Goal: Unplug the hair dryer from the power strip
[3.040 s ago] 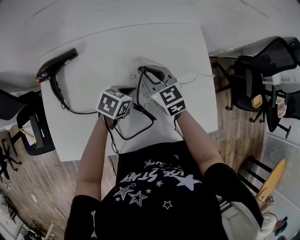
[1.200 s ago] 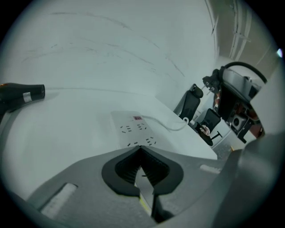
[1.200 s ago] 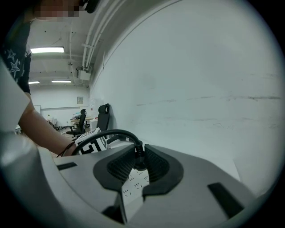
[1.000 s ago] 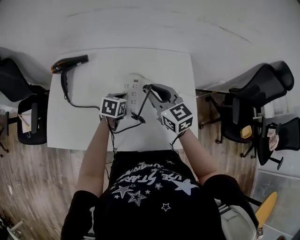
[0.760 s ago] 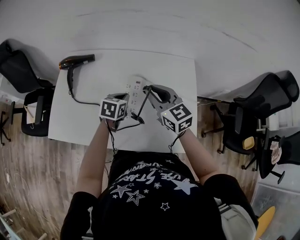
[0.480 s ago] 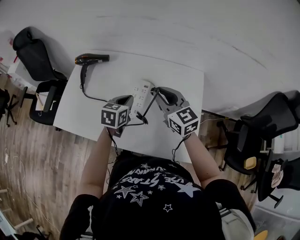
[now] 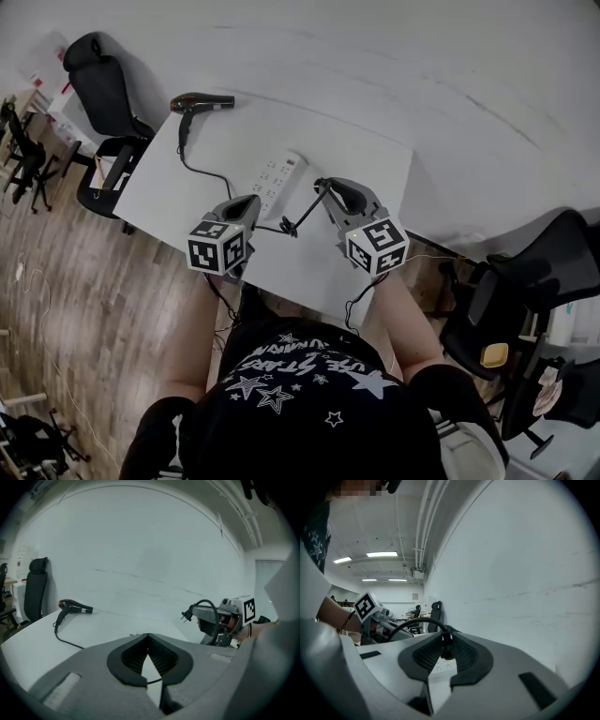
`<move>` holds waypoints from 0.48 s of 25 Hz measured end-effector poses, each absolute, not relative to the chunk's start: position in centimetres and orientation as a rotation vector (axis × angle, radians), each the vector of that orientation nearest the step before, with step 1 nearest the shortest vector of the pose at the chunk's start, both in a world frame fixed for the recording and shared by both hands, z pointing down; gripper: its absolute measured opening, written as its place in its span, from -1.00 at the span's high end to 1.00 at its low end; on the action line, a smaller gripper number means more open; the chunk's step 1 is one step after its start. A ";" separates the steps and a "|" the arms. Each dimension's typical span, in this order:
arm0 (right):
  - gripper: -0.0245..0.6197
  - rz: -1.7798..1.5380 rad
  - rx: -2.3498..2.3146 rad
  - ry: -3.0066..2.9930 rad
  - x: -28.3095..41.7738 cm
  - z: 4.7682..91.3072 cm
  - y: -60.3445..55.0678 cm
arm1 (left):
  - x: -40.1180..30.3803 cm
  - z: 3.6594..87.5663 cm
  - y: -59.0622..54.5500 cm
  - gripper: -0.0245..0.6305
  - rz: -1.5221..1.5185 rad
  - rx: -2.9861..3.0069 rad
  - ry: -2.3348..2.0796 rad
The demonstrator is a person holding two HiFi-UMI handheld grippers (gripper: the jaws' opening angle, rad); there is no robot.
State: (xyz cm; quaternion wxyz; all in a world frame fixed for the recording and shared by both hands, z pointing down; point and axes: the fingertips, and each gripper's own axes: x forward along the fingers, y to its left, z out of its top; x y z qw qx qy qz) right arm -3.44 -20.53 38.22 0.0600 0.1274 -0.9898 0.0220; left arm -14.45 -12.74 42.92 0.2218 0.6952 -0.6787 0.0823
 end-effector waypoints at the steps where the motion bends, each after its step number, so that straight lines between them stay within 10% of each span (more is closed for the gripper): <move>1: 0.70 0.078 0.371 -2.997 -2.9 38.5 -20.2 | -14.1 42.8 -11.9 0.90 0.215 1.900 -1.895; 12: 0.70 0.152 0.297 -2.977 0.0 40.8 -18.7 | -12.0 43.5 -5.3 0.90 0.103 1.714 -1.991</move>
